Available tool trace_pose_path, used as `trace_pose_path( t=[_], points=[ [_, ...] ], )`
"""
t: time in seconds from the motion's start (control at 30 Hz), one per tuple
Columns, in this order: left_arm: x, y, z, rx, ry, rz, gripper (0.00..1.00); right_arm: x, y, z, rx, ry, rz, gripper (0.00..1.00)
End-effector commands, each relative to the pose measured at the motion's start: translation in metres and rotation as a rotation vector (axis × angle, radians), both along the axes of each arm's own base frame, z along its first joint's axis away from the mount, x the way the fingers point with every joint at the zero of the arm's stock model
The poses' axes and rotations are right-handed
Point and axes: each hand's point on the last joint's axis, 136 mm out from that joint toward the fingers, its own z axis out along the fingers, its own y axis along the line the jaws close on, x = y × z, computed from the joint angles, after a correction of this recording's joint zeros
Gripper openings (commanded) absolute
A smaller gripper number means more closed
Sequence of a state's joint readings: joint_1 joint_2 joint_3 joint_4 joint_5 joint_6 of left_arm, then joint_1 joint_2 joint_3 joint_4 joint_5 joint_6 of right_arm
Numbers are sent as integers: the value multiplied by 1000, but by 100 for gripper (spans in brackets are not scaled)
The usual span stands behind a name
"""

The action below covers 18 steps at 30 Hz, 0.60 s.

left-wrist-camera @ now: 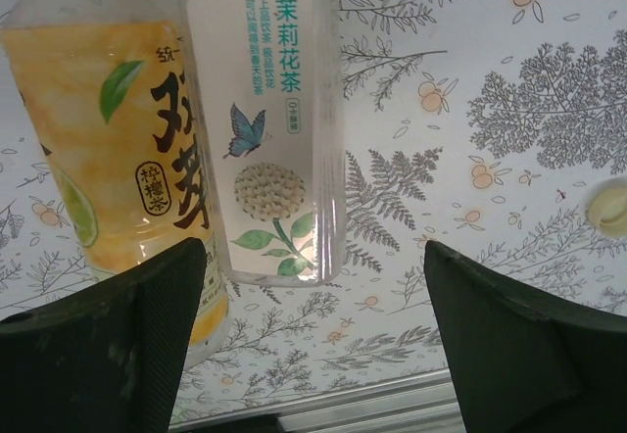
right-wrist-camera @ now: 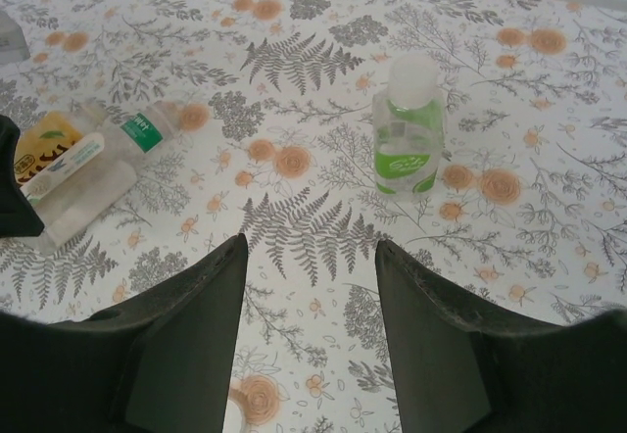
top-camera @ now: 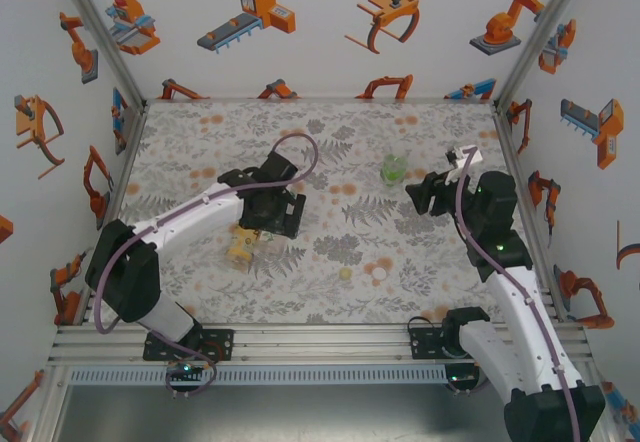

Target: Screw on the bottle caps

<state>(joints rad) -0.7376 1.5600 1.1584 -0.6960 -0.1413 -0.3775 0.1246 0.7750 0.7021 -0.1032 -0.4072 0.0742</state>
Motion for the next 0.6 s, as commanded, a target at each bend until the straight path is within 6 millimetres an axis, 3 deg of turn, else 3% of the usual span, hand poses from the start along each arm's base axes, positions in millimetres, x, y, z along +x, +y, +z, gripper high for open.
trace_pose_path(
  t=[0.0, 0.57],
  points=[
    [6, 1, -1, 10, 4, -5, 83, -3, 1, 0, 18, 10, 8, 52],
    [16, -13, -40, -17, 84, 8, 82, -12, 0, -5, 53, 24, 0, 52]
  ],
)
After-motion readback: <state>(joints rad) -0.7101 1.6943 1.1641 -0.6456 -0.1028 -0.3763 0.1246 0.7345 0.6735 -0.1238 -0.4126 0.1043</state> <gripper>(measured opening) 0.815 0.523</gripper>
